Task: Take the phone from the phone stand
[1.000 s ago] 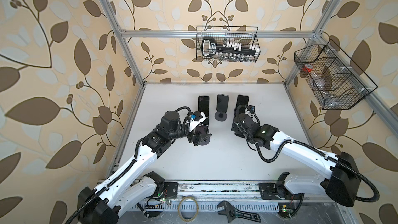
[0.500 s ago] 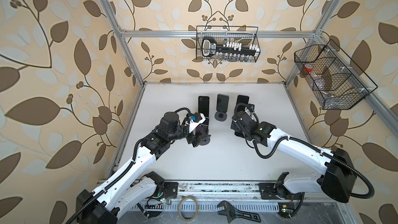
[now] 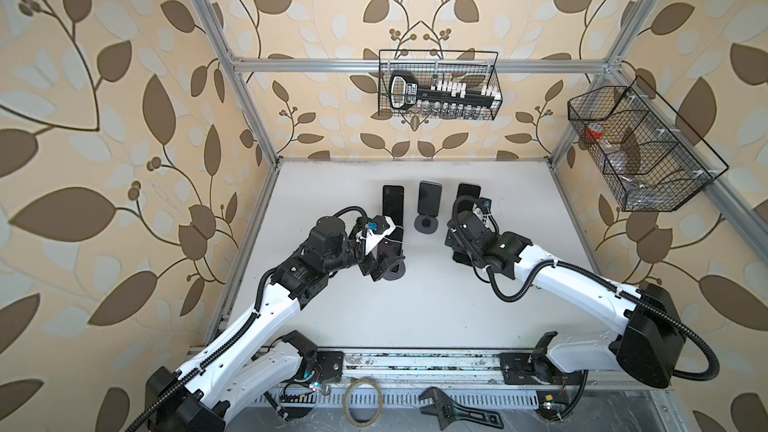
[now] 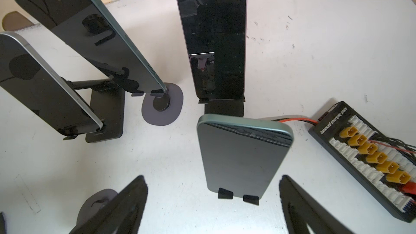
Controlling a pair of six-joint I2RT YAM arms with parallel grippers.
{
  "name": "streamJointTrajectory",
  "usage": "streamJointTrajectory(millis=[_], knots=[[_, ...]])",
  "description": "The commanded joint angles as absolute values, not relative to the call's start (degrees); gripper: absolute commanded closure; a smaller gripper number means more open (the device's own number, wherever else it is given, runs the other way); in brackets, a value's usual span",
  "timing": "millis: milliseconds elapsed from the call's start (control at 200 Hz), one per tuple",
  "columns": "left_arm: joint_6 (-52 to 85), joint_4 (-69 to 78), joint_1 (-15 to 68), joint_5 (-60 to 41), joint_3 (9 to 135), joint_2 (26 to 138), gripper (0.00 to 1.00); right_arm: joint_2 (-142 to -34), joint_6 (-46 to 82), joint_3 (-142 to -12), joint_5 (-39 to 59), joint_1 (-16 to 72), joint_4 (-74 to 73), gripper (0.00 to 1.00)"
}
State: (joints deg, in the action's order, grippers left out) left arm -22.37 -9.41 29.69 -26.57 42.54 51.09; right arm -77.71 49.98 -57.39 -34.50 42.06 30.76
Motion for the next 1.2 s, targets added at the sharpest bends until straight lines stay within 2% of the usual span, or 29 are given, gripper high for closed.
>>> streamJointTrajectory(millis=[0,950,1195], knots=[[-23.51,-8.53,30.27,-25.69,42.80,49.88,0.01,-78.05,51.10,-58.84,-34.43,41.90,31.82,0.08],[-22.12,-6.44,31.43,-25.07,41.67,48.72,0.01,-80.53,53.77,-63.57,-35.87,41.87,33.61,0.07],[-21.51,-4.75,31.45,-25.84,42.02,51.84,0.02,-79.71,54.08,-62.25,-37.55,41.79,33.63,0.07]])
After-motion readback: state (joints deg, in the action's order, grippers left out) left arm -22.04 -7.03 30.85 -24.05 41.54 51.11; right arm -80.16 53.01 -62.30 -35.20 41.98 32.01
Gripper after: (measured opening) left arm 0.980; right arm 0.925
